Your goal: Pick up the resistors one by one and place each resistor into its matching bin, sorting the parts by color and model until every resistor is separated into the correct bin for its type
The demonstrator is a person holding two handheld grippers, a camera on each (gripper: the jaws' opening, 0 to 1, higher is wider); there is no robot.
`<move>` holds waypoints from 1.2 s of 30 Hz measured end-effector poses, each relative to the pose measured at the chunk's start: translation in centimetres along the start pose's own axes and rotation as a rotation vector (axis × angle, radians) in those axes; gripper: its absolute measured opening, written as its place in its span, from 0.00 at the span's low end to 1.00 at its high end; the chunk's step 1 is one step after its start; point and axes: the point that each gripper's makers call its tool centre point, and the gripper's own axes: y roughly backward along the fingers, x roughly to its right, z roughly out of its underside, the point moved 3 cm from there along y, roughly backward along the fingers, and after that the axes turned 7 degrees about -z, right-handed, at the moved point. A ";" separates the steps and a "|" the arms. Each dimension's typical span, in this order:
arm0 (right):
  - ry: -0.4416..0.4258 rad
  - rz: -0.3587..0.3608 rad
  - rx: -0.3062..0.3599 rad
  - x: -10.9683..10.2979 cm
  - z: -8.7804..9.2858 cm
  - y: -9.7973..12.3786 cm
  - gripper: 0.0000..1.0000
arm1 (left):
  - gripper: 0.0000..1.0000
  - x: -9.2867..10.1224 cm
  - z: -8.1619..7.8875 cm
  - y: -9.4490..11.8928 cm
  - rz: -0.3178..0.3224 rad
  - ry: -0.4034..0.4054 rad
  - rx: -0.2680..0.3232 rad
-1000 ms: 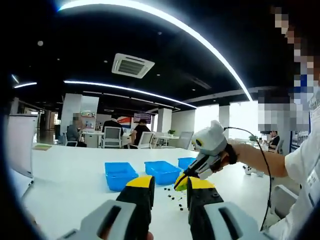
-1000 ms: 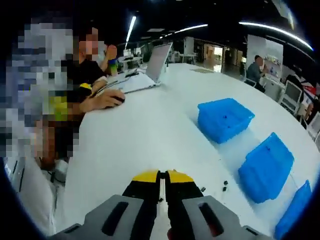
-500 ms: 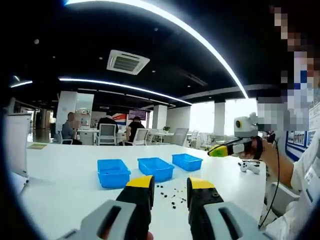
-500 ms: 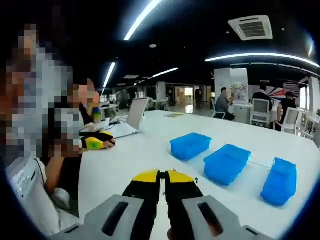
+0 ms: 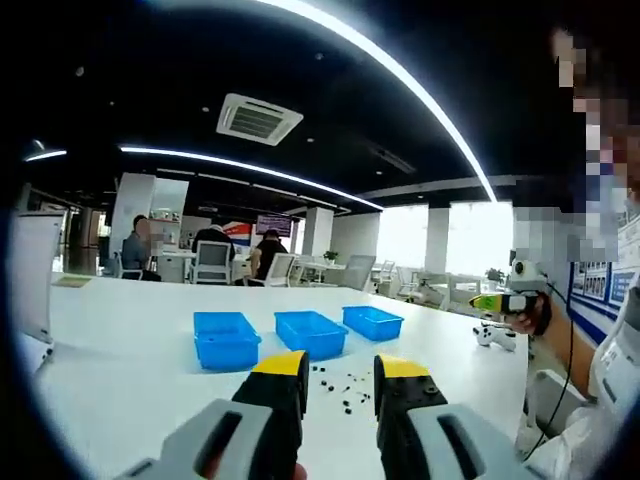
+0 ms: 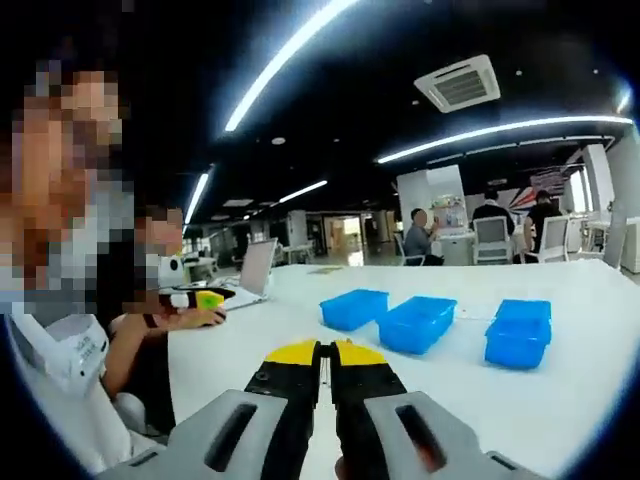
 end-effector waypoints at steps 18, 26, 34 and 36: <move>-0.029 -0.020 -0.003 0.3 -2.1 -5.1 0.07 | 0.28 0.3 -0.3 0.3 0.009 0.011 0.012; 0.008 -0.041 -0.054 0.8 -3.3 -13.4 0.07 | 0.28 -0.2 -0.6 0.6 -0.014 -0.011 0.018; 0.063 -0.090 -0.115 2.3 -3.7 -23.2 0.07 | 0.28 -1.0 -0.7 0.8 -0.035 -0.024 0.016; 0.000 -0.094 -0.120 3.3 -3.6 -25.8 0.07 | 0.28 -1.2 -0.7 0.9 -0.043 -0.020 0.020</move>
